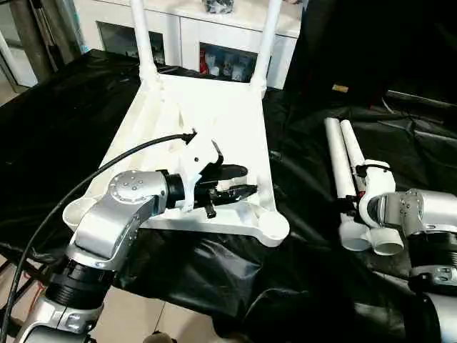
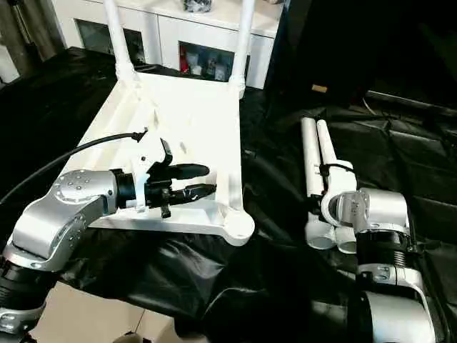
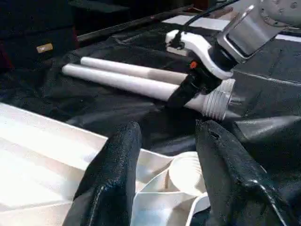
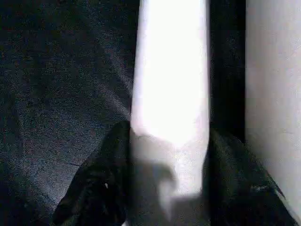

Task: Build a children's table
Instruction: Pick table leg

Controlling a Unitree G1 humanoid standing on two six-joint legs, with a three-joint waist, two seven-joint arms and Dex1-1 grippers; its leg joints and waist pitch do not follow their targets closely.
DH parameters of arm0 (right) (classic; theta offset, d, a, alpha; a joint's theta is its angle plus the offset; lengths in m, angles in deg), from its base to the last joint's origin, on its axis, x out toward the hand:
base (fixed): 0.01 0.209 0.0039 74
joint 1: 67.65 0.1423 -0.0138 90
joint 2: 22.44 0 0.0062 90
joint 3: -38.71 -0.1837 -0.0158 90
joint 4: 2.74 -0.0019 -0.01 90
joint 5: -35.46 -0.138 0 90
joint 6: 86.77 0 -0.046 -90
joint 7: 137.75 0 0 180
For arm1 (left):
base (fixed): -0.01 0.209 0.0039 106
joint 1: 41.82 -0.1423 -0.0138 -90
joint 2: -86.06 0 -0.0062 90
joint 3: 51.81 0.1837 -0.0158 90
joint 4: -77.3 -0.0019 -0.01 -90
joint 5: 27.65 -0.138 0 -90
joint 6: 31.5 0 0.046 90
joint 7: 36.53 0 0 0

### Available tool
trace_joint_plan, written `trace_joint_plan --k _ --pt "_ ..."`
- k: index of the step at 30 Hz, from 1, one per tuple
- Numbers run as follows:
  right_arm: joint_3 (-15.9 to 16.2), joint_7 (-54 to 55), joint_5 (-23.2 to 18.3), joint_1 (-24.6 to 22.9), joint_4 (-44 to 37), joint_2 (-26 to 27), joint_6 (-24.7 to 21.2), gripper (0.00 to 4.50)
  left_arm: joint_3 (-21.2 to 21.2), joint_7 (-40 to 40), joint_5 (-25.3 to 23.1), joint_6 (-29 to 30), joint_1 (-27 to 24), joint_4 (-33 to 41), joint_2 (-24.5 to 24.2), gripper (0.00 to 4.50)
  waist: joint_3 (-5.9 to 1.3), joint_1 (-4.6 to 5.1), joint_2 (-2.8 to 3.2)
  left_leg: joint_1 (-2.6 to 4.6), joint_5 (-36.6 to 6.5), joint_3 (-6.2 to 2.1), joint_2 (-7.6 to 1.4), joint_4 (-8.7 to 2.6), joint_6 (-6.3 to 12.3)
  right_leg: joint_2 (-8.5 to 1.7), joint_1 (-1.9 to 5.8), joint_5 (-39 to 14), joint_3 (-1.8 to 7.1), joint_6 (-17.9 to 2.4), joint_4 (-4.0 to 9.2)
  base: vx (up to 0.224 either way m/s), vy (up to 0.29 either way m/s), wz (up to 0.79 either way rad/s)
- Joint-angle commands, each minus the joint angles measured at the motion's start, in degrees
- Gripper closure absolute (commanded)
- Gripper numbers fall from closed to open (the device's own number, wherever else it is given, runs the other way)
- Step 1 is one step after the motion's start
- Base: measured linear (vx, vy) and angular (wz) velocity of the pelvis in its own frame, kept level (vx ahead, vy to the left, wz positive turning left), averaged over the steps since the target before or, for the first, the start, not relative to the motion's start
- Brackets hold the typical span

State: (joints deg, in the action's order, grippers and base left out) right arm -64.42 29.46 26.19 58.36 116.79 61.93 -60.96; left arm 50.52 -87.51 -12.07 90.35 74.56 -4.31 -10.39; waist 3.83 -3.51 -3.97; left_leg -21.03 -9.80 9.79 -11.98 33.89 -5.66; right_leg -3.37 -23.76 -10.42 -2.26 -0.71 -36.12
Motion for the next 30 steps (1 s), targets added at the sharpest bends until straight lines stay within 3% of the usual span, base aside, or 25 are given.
trace_joint_plan --k 1,7,9,12,14,20,23,28,30 --pt "-0.90 0.52 -0.32 0.55 1.49 -0.37 0.64 2.55 1.80 1.28 -2.30 0.55 -0.53 0.58 -0.62 2.36 -4.35 -0.15 -0.11 0.36 -7.15 0.63 -0.33 -3.19 -1.77 -2.85 3.46 -9.49 2.08 -8.28 4.08 0.000 0.000 0.00" --pt "-2.94 0.71 -1.49 1.40 2.04 0.14 2.30 2.62 0.30 4.90 -2.10 0.85 1.03 -2.01 2.10 2.36 -4.42 -0.09 0.09 0.32 -7.63 0.59 -0.26 -3.11 -2.14 -2.81 3.47 -9.81 2.06 -8.12 4.16 0.000 0.000 0.00" --pt "-4.69 0.21 -3.16 1.97 1.09 0.86 2.40 2.63 -1.42 6.64 -1.21 0.32 2.21 -3.85 3.94 2.36 -4.41 -0.16 0.49 0.33 -8.14 0.59 -0.18 -3.08 -2.10 -2.82 3.46 -9.87 2.07 -8.16 4.25 0.000 0.000 0.00" --pt "-6.55 -4.24 -7.46 2.06 -2.14 2.65 4.90 2.63 -4.62 10.83 0.09 2.22 5.96 -9.11 7.45 2.36 -4.52 -0.19 0.38 0.31 -8.84 0.54 -0.07 -3.00 -1.48 -2.79 3.58 -10.02 1.99 -8.19 4.43 0.000 0.000 0.00" --pt "-6.12 -6.42 -8.61 1.59 -3.42 3.13 5.92 2.63 -5.88 11.96 1.14 3.19 7.46 -10.77 8.95 2.36 -4.60 -0.27 0.27 0.24 -7.81 0.39 -0.26 -3.00 -0.95 -3.01 3.68 -9.26 1.93 -8.65 4.31 0.000 0.000 0.00" --pt "-1.93 -21.58 -14.88 -3.96 -14.39 6.52 16.51 2.63 -11.94 13.66 9.70 8.71 14.45 -19.71 17.24 2.36 -4.78 -1.07 0.16 0.17 -5.79 0.51 -0.37 -2.72 1.63 -3.24 3.83 -4.90 1.95 -11.33 3.97 0.000 0.000 0.00" --pt "0.19 -27.21 -17.70 -6.47 -19.60 7.21 17.31 2.63 -13.16 14.06 10.63 9.88 16.92 -24.70 19.46 2.36 -4.62 -1.79 -0.07 0.25 -5.63 0.54 -0.32 -2.86 2.92 -3.09 3.90 -5.70 1.89 -11.25 4.36 0.000 0.000 0.00" --pt "1.86 -32.01 -20.95 -9.04 -24.37 8.14 17.47 2.63 -15.01 15.56 11.56 10.45 19.72 -29.75 21.69 2.36 -4.42 -2.07 -0.19 0.35 -7.42 0.42 -0.42 -3.04 2.01 -3.40 3.73 -10.09 1.83 -10.48 4.80 0.000 0.000 0.00" --pt "2.53 -33.17 -21.72 -9.52 -25.20 8.50 17.91 2.64 -16.99 16.04 14.10 11.65 20.84 -30.38 22.98 2.36 -4.44 -2.22 -0.08 0.43 -8.18 0.40 -0.42 -3.05 1.73 -3.47 3.66 -11.82 1.80 -9.88 4.99 0.000 0.000 0.00"
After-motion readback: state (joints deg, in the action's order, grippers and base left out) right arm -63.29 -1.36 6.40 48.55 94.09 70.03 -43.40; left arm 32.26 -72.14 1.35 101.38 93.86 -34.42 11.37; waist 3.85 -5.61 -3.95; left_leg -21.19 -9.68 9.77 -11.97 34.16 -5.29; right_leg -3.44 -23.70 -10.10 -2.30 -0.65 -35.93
